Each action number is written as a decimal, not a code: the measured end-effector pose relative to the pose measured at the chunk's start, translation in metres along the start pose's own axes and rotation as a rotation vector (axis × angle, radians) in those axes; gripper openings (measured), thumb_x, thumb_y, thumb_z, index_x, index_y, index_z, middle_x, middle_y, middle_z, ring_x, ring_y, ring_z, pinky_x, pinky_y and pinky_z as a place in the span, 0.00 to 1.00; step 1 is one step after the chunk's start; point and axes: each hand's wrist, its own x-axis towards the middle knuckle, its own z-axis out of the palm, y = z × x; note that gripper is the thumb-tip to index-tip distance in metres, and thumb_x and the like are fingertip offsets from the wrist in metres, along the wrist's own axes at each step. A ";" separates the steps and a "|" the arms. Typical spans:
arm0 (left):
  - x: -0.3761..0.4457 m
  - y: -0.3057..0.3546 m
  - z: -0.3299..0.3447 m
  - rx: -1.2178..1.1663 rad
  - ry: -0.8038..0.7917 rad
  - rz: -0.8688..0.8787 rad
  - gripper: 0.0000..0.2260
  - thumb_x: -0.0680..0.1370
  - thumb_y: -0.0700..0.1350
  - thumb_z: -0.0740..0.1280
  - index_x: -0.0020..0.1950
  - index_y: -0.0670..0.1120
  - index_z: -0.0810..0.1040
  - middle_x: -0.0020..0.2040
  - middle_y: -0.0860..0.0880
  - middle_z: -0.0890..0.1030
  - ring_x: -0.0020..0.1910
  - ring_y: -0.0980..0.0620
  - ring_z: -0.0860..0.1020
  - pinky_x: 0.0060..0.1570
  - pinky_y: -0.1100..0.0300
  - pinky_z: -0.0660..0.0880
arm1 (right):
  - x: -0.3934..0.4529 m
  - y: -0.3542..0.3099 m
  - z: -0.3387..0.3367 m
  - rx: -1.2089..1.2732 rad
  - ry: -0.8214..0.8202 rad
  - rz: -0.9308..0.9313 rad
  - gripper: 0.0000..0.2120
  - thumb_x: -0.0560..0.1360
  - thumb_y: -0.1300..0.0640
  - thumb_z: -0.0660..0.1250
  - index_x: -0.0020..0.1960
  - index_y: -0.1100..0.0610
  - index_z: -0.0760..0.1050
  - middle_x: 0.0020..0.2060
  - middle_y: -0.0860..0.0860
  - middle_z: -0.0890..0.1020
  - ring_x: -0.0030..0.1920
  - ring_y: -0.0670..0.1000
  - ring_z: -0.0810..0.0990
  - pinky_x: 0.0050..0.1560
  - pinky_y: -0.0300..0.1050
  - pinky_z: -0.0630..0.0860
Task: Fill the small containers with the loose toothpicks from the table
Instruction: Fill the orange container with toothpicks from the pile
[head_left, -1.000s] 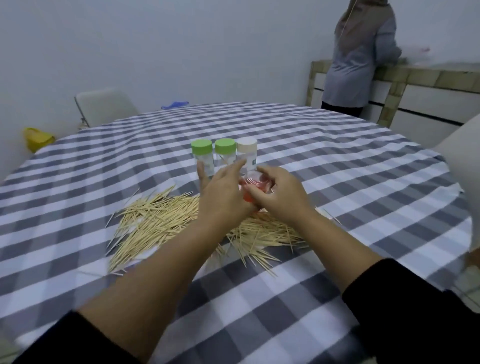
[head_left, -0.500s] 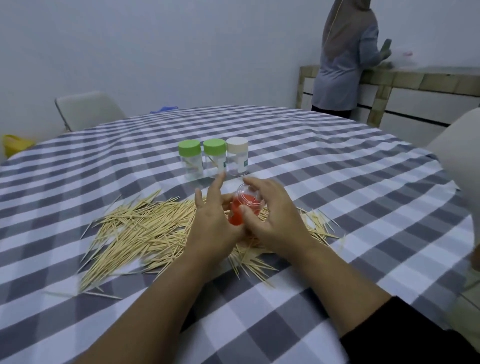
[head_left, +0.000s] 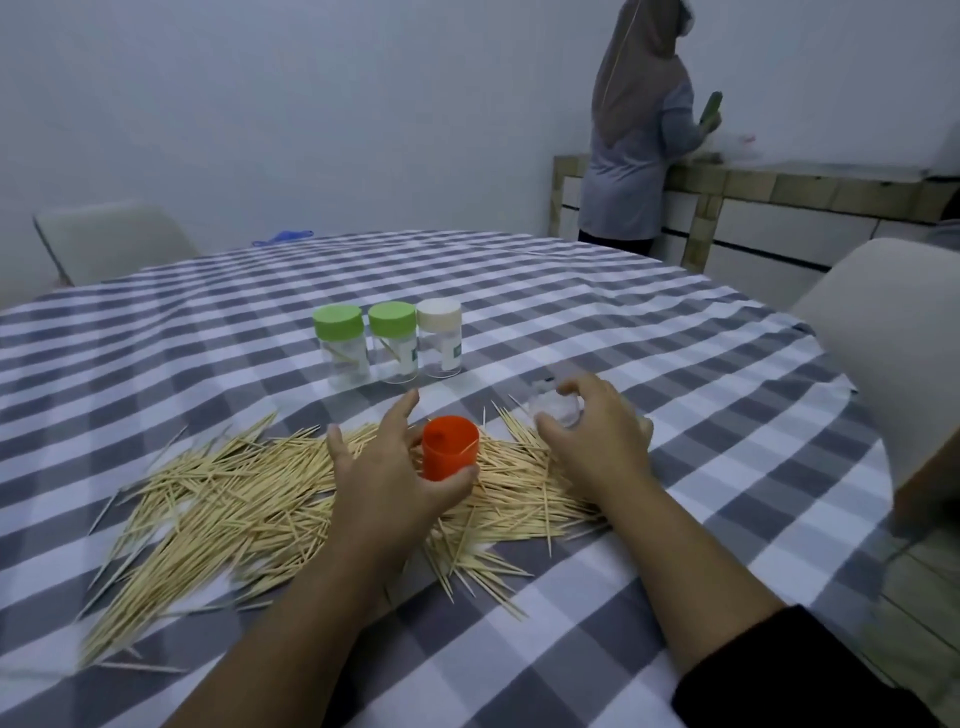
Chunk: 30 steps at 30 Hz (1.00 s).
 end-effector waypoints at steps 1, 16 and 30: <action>0.001 0.000 -0.001 0.022 0.006 0.014 0.39 0.70 0.58 0.72 0.75 0.55 0.56 0.64 0.52 0.77 0.75 0.53 0.53 0.72 0.44 0.32 | 0.001 0.002 -0.001 -0.033 0.027 0.035 0.14 0.74 0.49 0.65 0.58 0.49 0.72 0.55 0.46 0.75 0.60 0.51 0.71 0.57 0.49 0.60; 0.010 -0.005 -0.017 -0.059 -0.079 -0.089 0.33 0.65 0.61 0.75 0.68 0.54 0.71 0.67 0.49 0.74 0.72 0.44 0.64 0.66 0.42 0.67 | -0.017 -0.023 -0.007 -0.241 -0.271 -0.326 0.18 0.78 0.47 0.59 0.66 0.47 0.73 0.62 0.47 0.76 0.65 0.50 0.65 0.64 0.52 0.56; 0.012 -0.004 -0.027 -0.078 -0.080 -0.021 0.31 0.66 0.56 0.76 0.67 0.51 0.72 0.62 0.52 0.78 0.56 0.57 0.73 0.51 0.60 0.69 | -0.030 -0.035 0.008 -0.560 -0.381 -0.482 0.16 0.79 0.48 0.55 0.64 0.50 0.71 0.61 0.50 0.73 0.62 0.53 0.65 0.62 0.55 0.59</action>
